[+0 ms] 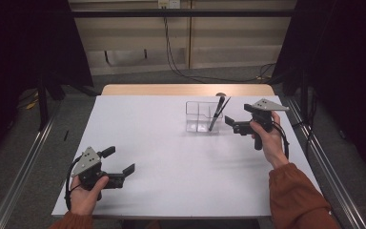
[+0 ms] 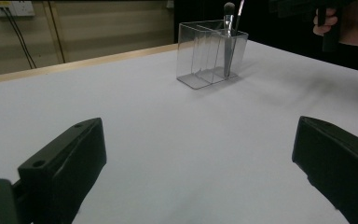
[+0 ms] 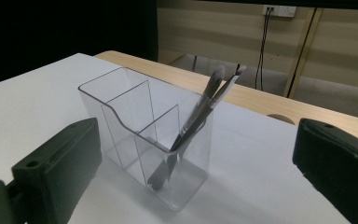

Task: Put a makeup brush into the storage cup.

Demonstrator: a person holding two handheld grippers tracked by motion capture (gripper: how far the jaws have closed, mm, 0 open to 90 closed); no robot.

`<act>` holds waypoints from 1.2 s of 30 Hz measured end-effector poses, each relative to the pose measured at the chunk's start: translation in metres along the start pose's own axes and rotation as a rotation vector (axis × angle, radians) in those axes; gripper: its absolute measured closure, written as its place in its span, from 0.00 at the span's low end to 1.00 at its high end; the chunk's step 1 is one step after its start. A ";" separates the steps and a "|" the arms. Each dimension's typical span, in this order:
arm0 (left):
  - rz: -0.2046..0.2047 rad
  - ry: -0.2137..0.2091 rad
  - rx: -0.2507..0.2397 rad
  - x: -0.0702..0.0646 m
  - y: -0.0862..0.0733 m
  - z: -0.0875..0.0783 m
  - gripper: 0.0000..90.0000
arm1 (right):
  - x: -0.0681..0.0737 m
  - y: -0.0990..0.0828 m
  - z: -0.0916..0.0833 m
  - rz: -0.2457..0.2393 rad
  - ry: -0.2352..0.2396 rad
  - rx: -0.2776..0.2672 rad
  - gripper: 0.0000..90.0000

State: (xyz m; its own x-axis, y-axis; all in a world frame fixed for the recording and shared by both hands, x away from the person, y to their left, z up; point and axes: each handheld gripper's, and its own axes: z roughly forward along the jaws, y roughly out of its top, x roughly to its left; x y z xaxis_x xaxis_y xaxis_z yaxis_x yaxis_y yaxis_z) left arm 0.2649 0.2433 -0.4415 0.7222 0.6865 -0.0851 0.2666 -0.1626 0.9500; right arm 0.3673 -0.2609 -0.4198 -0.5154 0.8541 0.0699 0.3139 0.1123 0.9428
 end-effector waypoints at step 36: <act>0.003 0.021 -0.013 0.000 0.000 -0.005 0.03 | 0.025 -0.035 -0.059 0.014 -0.002 -0.052 0.01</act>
State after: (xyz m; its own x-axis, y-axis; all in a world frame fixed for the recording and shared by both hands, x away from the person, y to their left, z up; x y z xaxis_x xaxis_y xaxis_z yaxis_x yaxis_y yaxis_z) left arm 0.2622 0.2467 -0.4399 0.7093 0.7008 -0.0762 0.2561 -0.1555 0.9541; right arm 0.2970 -0.2736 -0.4320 -0.5096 0.8564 0.0825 0.2792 0.0739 0.9574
